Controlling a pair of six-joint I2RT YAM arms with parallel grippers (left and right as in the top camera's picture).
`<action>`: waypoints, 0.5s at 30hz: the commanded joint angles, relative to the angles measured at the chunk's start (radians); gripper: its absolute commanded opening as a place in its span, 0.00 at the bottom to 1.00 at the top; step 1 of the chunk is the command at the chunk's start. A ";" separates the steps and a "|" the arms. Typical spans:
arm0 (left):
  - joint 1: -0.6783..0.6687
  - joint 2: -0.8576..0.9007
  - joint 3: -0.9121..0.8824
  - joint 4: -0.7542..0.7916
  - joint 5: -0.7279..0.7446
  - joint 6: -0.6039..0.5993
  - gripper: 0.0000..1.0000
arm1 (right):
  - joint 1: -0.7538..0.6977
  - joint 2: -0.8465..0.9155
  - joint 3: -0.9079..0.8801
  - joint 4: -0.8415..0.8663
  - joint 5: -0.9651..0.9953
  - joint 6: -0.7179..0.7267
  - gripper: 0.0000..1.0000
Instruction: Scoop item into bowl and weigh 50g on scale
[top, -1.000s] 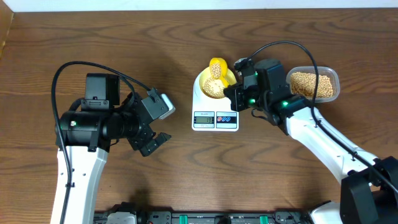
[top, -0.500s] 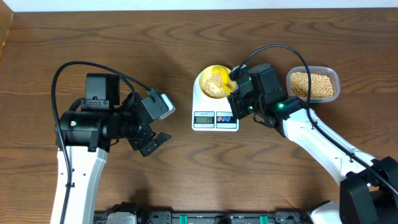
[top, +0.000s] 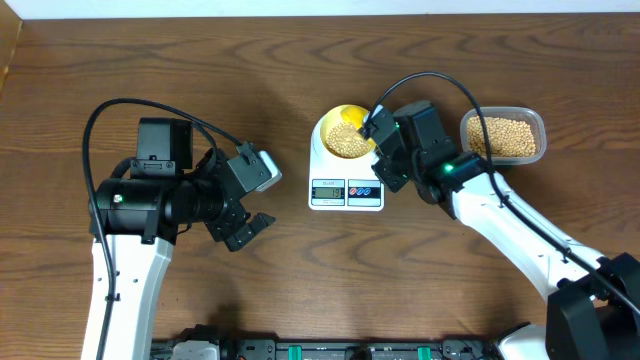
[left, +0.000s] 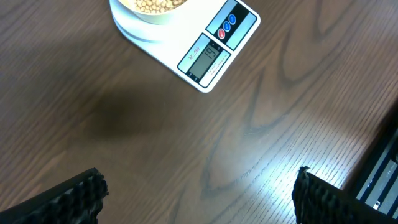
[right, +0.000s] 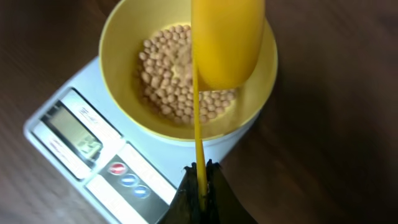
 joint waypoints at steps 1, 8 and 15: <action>0.003 -0.007 0.010 -0.003 -0.002 0.009 0.98 | 0.021 -0.002 0.027 -0.001 0.101 -0.143 0.01; 0.003 -0.007 0.010 -0.003 -0.002 0.009 0.98 | 0.047 -0.002 0.027 0.016 0.160 -0.238 0.01; 0.003 -0.007 0.010 -0.003 -0.002 0.009 0.98 | 0.048 -0.017 0.029 0.094 0.217 -0.273 0.01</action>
